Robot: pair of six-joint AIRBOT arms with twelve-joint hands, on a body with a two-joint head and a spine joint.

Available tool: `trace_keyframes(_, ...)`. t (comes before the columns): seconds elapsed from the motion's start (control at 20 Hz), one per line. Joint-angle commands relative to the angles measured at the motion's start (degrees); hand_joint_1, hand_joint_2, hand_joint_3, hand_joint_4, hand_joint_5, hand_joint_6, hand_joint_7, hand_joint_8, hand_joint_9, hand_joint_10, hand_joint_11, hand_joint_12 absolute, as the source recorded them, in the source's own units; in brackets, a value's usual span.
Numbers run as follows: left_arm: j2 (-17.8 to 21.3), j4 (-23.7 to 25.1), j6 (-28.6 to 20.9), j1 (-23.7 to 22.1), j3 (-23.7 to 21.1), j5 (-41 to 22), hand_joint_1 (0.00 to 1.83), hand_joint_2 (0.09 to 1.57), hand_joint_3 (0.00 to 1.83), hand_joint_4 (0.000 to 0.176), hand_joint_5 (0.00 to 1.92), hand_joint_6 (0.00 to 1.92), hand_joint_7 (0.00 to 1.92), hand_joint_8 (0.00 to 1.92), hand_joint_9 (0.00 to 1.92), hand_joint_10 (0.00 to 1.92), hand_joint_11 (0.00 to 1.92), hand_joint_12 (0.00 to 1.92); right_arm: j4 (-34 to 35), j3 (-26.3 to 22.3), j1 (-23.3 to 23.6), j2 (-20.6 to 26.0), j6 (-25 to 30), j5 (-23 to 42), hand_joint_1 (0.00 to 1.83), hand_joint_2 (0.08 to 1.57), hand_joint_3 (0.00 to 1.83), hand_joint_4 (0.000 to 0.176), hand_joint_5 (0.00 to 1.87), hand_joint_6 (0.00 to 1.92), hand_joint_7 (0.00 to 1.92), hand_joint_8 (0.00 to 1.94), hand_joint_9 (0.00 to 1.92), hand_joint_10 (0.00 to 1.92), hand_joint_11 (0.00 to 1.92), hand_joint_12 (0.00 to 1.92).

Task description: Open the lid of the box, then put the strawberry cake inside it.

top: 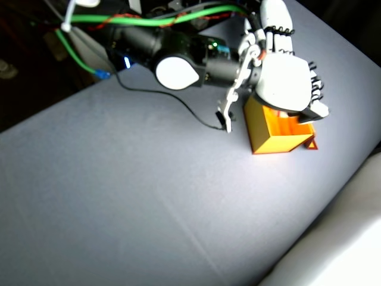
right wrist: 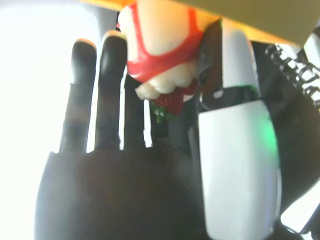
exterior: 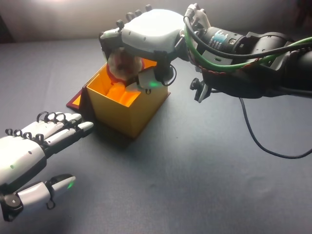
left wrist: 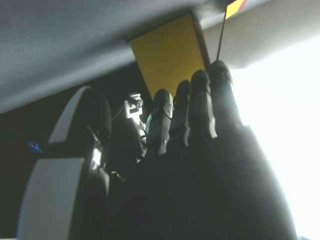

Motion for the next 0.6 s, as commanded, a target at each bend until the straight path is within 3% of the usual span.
trace_keyframes(0.0, -0.36, -0.02, -0.26, -0.51, 0.42, -6.75, 0.63, 1.41, 0.0, 0.053, 0.1, 0.01, 0.0, 0.0, 0.0, 0.0, 0.0, 0.24, 0.66, 0.47, 0.95, 0.01, 0.25, 5.67, 0.89, 1.29, 0.0, 0.0, 0.22, 0.74, 0.29, 0.6, 0.3, 0.71, 0.09, 1.34)
trace_keyframes(0.05, -0.36, -0.02, -0.26, -0.54, 0.42, -6.79, 0.64, 1.41, 0.0, 0.04, 0.11, 0.0, 0.0, 0.0, 0.0, 0.0, 0.0, 0.24, 0.66, 0.54, 0.95, 0.01, 0.25, 5.42, 0.85, 1.26, 0.0, 0.0, 0.25, 0.49, 0.31, 0.29, 0.3, 0.44, 0.04, 1.23)
trace_keyframes(0.1, -0.36, -0.02, -0.26, -0.57, 0.4, -6.93, 0.72, 1.4, 0.0, 0.028, 0.13, 0.01, 0.0, 0.0, 0.0, 0.0, 0.0, 0.23, 0.66, 0.65, 0.95, 0.01, 0.25, 5.12, 0.86, 1.21, 0.0, 0.0, 0.27, 0.3, 0.33, 0.12, 0.32, 0.24, 0.03, 1.14)
trace_keyframes(0.15, -0.36, -0.03, -0.27, -0.57, 0.39, -7.01, 0.73, 1.4, 0.0, 0.033, 0.13, 0.01, 0.0, 0.0, 0.0, 0.0, 0.0, 0.23, 0.66, 0.71, 0.95, 0.01, 0.25, 4.91, 0.89, 1.17, 0.0, 0.0, 0.3, 0.17, 0.34, 0.04, 0.36, 0.14, 0.04, 1.11)
trace_keyframes(0.2, -0.37, -0.06, -0.27, -0.57, 0.37, -7.14, 0.71, 1.4, 0.0, 0.069, 0.12, 0.0, 0.0, 0.0, 0.0, 0.0, 0.0, 0.11, 0.66, 0.73, 0.94, 0.01, 0.25, 4.77, 0.9, 1.16, 0.0, 0.013, 0.28, 0.1, 0.32, 0.01, 0.36, 0.09, 0.02, 1.13)
trace_keyframes(0.25, -0.38, -0.11, -0.28, -0.57, 0.36, -7.18, 0.74, 1.39, 0.0, 0.115, 0.11, 0.0, 0.0, 0.0, 0.0, 0.0, 0.0, 0.02, 0.66, 0.73, 0.94, 0.02, 0.25, 4.54, 0.89, 1.15, 0.0, 0.0, 0.28, 0.05, 0.28, 0.0, 0.35, 0.04, 0.0, 1.11)
trace_keyframes(0.3, -0.38, -0.17, -0.28, -0.57, 0.35, -7.23, 0.76, 1.39, 0.0, 0.135, 0.1, 0.0, 0.0, 0.0, 0.0, 0.0, 0.0, 0.0, 0.66, 0.73, 0.94, 0.02, 0.25, 4.35, 0.87, 1.15, 0.0, 0.0, 0.25, 0.03, 0.23, 0.0, 0.29, 0.01, 0.0, 1.02)
trace_keyframes(0.35, -0.38, -0.25, -0.28, -0.57, 0.32, -7.35, 0.79, 1.38, 0.0, 0.138, 0.1, 0.0, 0.0, 0.0, 0.0, 0.0, 0.0, 0.0, 0.66, 0.72, 0.94, 0.02, 0.25, 4.27, 0.9, 1.13, 0.0, 0.0, 0.25, 0.02, 0.22, 0.0, 0.26, 0.0, 0.0, 0.92)
trace_keyframes(0.45, -0.37, -0.4, -0.28, -0.55, 0.19, -7.74, 0.83, 1.37, 0.0, 0.111, 0.12, 0.01, 0.0, 0.0, 0.0, 0.0, 0.0, 0.0, 0.58, 0.2, 0.92, 0.03, 0.25, 4.23, 0.85, 1.13, 0.0, 0.0, 0.22, 0.0, 0.22, 0.0, 0.26, 0.0, 0.0, 0.94)
trace_keyframes(0.5, -0.32, -0.47, -0.28, -0.55, 0.07, -8.04, 0.84, 1.36, 0.0, 0.086, 0.13, 0.01, 0.0, 0.0, 0.0, 0.0, 0.0, 0.0, -0.11, -0.83, 0.94, 0.53, 0.25, 4.43, 0.82, 1.14, 0.0, 0.0, 0.21, 0.0, 0.23, 0.0, 0.26, 0.0, 0.0, 0.92)
trace_keyframes(0.55, -0.24, -0.56, -0.28, -0.54, -0.05, -8.32, 0.84, 1.36, 0.0, 0.082, 0.13, 0.01, 0.0, 0.0, 0.0, 0.0, 0.0, 0.0, -0.15, -2.01, 0.93, 1.65, 0.25, 5.31, 0.77, 1.17, 0.01, 0.004, 0.14, 0.0, 0.15, 0.0, 0.17, 0.0, 0.0, 0.76)
